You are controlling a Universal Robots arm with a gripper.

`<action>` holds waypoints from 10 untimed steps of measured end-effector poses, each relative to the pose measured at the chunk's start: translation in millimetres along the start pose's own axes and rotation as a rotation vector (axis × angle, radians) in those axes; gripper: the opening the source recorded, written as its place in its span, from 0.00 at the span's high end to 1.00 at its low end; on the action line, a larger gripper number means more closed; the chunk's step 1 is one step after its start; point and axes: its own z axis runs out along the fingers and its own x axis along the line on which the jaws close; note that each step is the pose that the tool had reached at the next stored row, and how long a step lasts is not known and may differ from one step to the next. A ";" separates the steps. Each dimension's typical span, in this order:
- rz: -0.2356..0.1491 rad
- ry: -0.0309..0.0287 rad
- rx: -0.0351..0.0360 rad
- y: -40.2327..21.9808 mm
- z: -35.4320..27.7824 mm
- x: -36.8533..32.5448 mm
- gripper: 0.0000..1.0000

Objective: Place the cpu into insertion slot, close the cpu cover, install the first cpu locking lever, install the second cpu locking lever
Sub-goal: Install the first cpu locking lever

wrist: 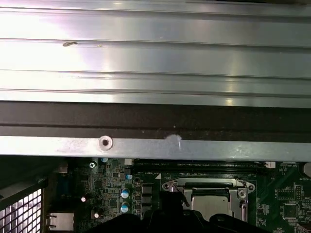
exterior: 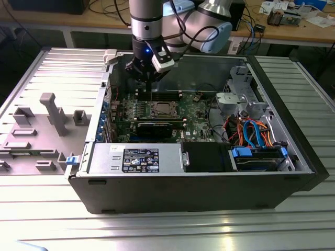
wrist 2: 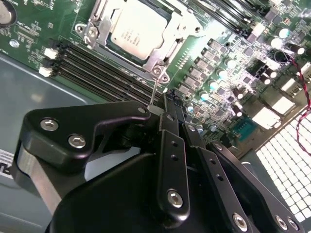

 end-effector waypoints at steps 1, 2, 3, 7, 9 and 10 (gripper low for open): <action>0.000 0.0000 0.0001 -0.1 0.0 -1.6 0.89; 0.000 0.0000 0.0000 -0.1 0.1 -3.0 0.89; 0.000 0.0000 0.0000 -0.1 0.1 -4.4 0.89; 0.000 0.0001 0.0000 -0.2 0.2 -7.5 0.89; 0.000 0.0000 0.0000 -0.3 0.2 -8.5 0.89; 0.000 0.0000 0.0000 -0.3 0.2 -8.6 0.89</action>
